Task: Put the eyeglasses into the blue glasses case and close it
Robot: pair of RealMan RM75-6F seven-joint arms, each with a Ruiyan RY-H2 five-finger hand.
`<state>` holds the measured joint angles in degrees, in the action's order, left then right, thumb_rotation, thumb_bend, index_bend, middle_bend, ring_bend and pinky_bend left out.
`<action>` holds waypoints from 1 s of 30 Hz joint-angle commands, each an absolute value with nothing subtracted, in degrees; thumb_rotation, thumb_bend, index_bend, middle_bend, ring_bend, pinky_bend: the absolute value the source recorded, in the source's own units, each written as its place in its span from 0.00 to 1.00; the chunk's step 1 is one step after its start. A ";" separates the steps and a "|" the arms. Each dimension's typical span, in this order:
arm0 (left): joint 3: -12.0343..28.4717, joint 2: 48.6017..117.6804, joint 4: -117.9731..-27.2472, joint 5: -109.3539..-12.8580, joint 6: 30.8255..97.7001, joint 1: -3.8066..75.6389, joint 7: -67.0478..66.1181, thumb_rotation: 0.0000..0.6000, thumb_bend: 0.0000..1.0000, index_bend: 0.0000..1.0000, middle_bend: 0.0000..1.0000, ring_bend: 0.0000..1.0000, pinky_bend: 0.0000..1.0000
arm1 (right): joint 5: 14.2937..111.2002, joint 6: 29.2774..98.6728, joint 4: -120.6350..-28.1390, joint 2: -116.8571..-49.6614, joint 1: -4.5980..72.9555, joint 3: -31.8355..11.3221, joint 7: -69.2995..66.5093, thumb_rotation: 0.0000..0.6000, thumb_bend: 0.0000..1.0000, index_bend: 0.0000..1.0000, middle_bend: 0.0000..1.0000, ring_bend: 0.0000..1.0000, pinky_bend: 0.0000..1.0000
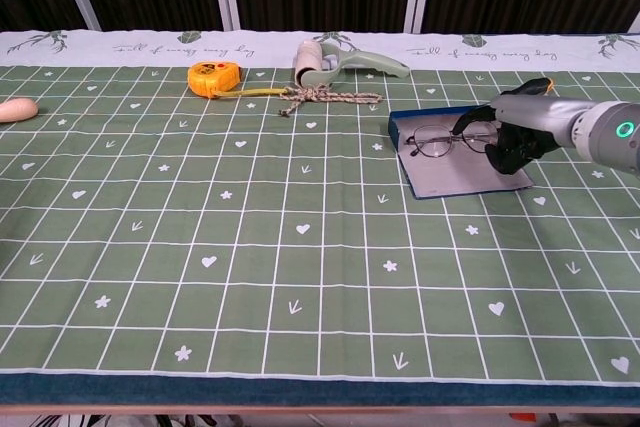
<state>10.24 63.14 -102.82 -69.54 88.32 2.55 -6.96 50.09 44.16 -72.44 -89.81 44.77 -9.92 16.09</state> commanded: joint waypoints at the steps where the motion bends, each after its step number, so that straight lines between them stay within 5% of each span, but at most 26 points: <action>1: 10.24 63.14 -102.84 -69.53 88.31 2.57 -7.03 1.00 0.29 0.19 0.00 0.00 0.00 | 49.77 43.95 -72.35 -89.77 44.81 -9.84 16.26 1.00 0.79 0.18 0.95 1.00 1.00; 30: 10.23 63.00 -103.06 -69.25 88.11 2.59 -6.92 1.00 0.29 0.20 0.00 0.00 0.00 | 43.52 41.45 -65.59 -93.31 47.45 -11.94 17.15 1.00 0.79 0.13 0.95 1.00 1.00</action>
